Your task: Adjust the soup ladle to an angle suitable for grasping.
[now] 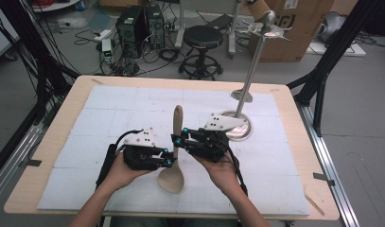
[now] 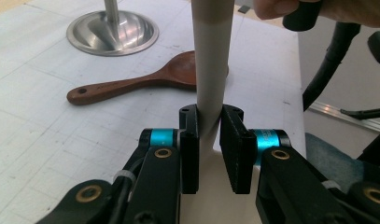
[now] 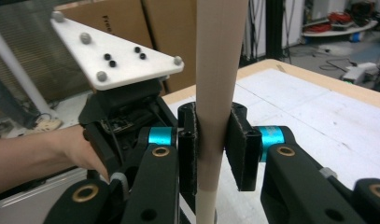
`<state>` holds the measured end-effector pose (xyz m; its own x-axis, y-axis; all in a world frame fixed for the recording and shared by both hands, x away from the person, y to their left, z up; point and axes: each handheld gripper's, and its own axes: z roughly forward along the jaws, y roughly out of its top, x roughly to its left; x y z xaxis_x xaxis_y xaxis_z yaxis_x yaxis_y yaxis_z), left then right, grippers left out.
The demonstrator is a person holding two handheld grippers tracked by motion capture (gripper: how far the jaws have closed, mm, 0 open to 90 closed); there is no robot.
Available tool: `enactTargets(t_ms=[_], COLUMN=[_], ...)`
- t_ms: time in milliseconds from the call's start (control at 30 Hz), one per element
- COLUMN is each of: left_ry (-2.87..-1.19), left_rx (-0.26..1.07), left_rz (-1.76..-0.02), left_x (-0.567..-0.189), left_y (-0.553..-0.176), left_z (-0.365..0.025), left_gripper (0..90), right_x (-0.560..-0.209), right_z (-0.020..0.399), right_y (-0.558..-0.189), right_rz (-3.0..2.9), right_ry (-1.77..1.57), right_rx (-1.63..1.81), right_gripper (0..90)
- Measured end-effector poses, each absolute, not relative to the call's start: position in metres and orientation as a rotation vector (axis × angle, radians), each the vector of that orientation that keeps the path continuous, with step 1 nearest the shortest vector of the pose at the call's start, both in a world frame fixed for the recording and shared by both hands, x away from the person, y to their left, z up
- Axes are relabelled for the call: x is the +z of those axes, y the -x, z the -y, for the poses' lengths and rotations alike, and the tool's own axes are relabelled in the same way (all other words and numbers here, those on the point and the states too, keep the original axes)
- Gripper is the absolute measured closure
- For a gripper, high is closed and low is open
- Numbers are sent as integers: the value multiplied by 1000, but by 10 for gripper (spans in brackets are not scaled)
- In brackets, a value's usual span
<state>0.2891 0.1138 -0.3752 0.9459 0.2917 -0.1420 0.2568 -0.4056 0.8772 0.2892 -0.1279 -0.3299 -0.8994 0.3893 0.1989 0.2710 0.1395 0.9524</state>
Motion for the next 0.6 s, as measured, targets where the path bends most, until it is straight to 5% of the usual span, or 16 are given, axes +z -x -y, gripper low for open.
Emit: enactTargets(t_ms=[600], left_ry=[-1952], left_rx=[68], left_rz=[-449], left_x=[-374], left_y=[-288], left_z=[-146], left_gripper=[632], right_x=[-309], right_z=[175], right_y=[-297], right_rz=[-2256], right_ry=[-580], right_rx=[1937], right_gripper=[764])
